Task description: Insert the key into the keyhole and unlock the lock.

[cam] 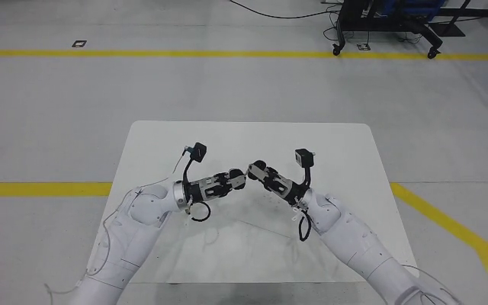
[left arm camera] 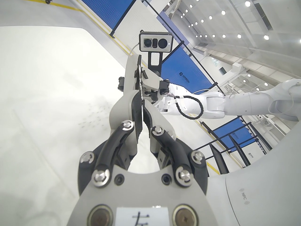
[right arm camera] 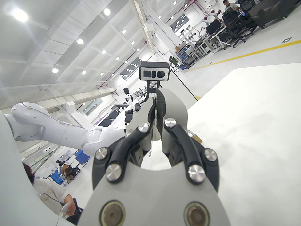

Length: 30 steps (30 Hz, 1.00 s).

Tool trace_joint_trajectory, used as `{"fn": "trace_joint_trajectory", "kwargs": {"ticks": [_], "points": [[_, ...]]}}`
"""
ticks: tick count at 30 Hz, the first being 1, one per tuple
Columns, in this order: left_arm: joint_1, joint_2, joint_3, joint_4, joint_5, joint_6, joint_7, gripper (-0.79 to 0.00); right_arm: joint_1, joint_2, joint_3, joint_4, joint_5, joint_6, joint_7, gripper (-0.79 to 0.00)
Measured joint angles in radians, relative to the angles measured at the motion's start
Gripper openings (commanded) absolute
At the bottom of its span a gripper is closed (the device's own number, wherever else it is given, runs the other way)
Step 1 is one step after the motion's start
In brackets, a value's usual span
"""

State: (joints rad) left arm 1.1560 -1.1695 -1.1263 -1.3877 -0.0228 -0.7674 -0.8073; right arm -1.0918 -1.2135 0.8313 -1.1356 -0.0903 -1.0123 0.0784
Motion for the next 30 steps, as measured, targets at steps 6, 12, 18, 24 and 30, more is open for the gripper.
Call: {"fn": "trace_joint_trajectory", "kwargs": {"ticks": [6,12,18,24,30], "points": [[0.005,0.005,-0.007,-0.004,0.004,0.006,0.022,-0.785,0.0,-0.004,0.005,-0.002,0.003,0.0,0.008,-0.785],[0.007,0.008,-0.002,-0.009,0.002,0.01,0.022,-0.323,-0.007,-0.005,0.015,-0.005,0.008,0.0,0.017,-0.785],[0.004,0.01,0.003,-0.007,-0.032,0.0,0.026,-0.154,-0.015,-0.006,0.022,-0.012,0.027,0.0,0.034,-0.785],[0.003,0.014,0.004,-0.006,-0.05,-0.007,0.022,-0.419,-0.017,-0.009,0.019,-0.019,0.045,0.0,0.068,-0.785],[0.001,0.015,0.016,-0.007,-0.04,-0.004,0.027,-0.502,-0.017,-0.014,0.018,-0.017,0.054,0.0,0.083,-0.785]]}}
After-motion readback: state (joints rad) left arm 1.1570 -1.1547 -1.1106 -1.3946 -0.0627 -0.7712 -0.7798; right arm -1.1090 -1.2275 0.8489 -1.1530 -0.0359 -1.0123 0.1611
